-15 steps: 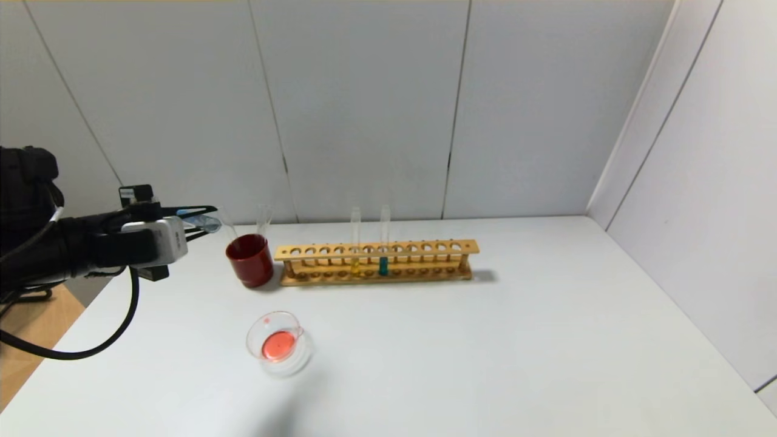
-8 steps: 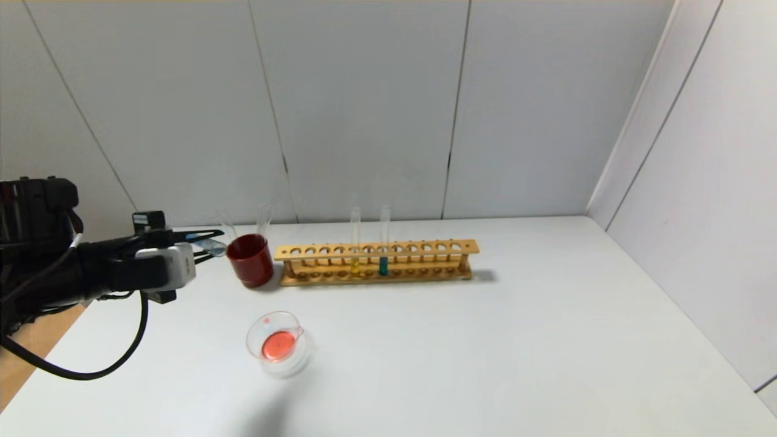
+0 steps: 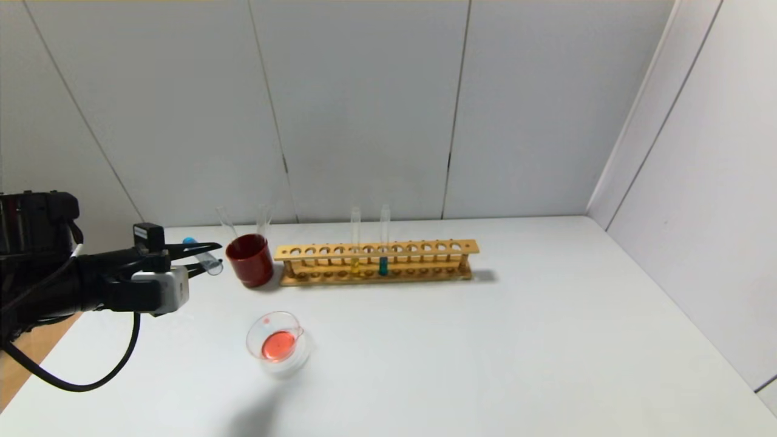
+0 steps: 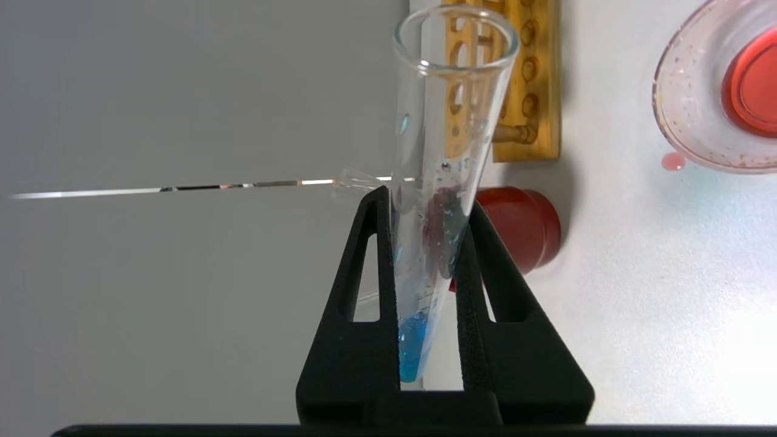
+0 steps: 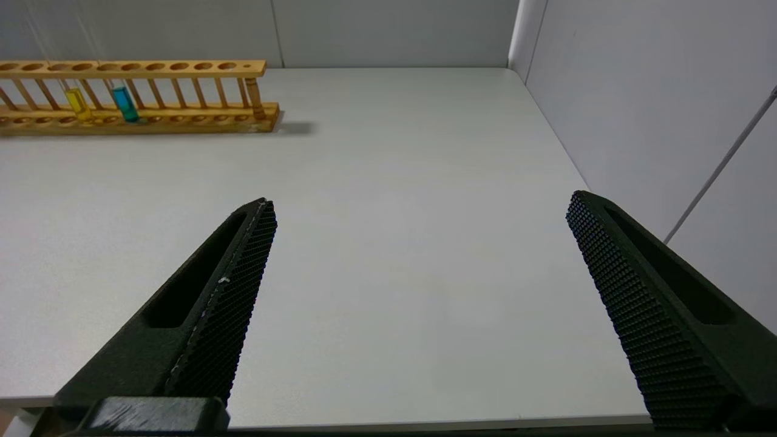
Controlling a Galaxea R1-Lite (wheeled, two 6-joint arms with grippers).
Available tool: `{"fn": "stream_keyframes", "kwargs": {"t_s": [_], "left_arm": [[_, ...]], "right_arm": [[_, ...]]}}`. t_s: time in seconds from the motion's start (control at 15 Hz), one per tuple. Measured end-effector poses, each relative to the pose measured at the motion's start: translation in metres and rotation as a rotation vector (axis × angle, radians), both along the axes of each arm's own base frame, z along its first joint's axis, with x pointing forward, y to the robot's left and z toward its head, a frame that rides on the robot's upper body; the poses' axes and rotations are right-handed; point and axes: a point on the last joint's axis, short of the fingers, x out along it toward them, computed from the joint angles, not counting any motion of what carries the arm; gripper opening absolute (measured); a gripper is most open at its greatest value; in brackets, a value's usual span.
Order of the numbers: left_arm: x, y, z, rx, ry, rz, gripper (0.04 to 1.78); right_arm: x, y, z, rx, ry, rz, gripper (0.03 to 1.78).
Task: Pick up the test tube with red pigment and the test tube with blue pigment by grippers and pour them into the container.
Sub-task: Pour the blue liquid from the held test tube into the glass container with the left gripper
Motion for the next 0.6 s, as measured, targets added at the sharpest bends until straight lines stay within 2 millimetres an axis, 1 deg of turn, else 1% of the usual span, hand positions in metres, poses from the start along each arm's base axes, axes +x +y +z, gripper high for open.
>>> {"fn": "stream_keyframes", "kwargs": {"t_s": [0.6], "left_arm": [[0.012, 0.003, -0.023, 0.089, 0.018, -0.014, 0.31]], "right_arm": [[0.0, 0.0, 0.0, 0.0, 0.0, 0.0, 1.75]]}}
